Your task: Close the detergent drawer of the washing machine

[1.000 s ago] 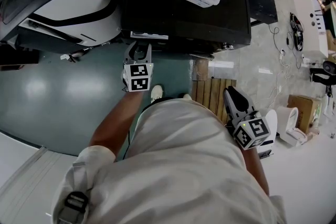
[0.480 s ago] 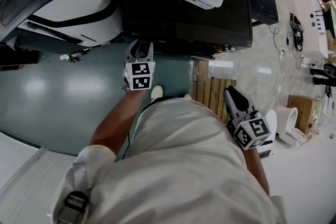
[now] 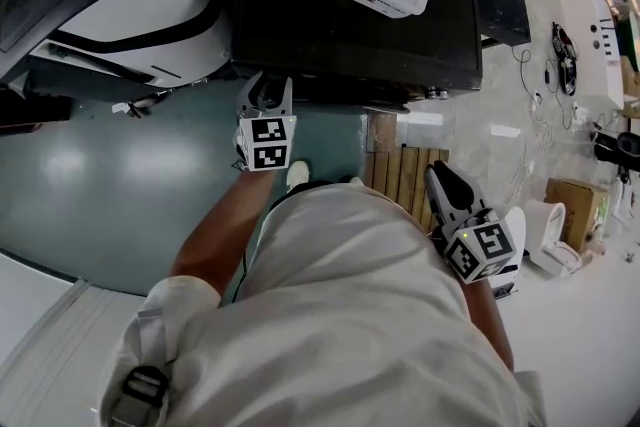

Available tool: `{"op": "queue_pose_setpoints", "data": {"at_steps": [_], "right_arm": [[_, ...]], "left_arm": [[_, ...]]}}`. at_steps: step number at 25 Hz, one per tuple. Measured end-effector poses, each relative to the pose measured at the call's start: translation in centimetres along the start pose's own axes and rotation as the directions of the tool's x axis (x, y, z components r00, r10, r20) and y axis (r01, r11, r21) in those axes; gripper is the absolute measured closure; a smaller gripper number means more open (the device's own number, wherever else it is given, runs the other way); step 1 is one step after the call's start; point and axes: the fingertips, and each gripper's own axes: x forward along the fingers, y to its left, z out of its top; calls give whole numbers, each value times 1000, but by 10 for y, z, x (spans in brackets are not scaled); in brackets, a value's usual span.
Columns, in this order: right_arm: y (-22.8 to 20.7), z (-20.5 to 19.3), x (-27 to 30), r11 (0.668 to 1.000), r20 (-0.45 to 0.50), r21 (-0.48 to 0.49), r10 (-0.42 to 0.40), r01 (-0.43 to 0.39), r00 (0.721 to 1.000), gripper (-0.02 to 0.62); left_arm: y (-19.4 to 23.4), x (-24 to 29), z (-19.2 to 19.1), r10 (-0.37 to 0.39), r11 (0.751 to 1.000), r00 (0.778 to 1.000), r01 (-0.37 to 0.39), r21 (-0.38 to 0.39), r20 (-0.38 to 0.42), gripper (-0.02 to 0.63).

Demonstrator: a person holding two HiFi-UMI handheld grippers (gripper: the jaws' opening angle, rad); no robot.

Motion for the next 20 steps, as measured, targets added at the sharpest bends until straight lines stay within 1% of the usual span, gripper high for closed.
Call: {"op": "queue_pose_setpoints", "data": {"at_steps": [6, 8, 12, 16, 20], "right_arm": [[2, 2, 5, 1000, -16, -1, 7, -7, 1000, 537], [3, 3, 7, 1000, -21, 0, 11, -11, 1000, 537], [5, 3, 9, 1000, -34, -3, 20, -20, 999, 537], [9, 3, 9, 1000, -49, -12, 19, -19, 999, 537], [12, -4, 5, 1000, -75, -13, 15, -16, 997, 537]], "left_arm": [[3, 1, 1, 26, 1000, 1000, -26, -1, 5, 466], [4, 2, 1, 35, 999, 999, -35, 4, 3, 466], [3, 4, 2, 44, 999, 999, -44, -12, 3, 462], [5, 7, 6, 53, 999, 999, -53, -5, 11, 459], [6, 8, 8, 47, 999, 999, -46, -13, 21, 461]]}}
